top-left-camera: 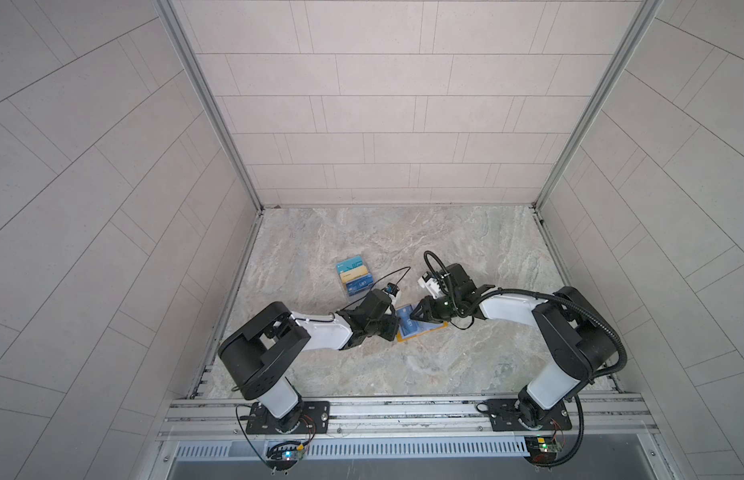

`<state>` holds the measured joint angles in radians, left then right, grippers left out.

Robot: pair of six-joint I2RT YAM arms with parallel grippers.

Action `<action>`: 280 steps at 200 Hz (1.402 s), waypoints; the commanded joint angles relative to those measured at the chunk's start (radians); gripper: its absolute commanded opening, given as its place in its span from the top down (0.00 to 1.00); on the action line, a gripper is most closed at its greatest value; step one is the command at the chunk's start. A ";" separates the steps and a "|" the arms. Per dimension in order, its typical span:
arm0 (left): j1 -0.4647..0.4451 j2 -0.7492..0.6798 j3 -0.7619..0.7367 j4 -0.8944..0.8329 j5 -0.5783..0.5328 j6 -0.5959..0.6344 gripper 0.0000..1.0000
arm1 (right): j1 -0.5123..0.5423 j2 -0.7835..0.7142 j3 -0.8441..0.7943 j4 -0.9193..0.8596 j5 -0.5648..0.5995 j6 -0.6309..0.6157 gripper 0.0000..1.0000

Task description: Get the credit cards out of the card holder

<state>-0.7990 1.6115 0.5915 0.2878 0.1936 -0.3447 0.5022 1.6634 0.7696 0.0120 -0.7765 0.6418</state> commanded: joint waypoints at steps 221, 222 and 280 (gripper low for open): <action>-0.003 0.030 -0.020 -0.007 -0.003 -0.011 0.93 | 0.010 0.091 0.012 0.137 -0.145 0.085 0.77; -0.003 0.030 -0.020 -0.007 -0.002 -0.011 0.93 | 0.009 0.091 0.011 0.137 -0.145 0.085 0.77; -0.002 0.036 -0.021 -0.008 -0.006 -0.010 0.93 | -0.034 0.036 -0.030 0.155 -0.169 0.089 0.79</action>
<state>-0.7990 1.6203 0.5865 0.3141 0.1921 -0.3511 0.4835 1.7515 0.7578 0.1383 -0.9146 0.7193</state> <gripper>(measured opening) 0.076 0.212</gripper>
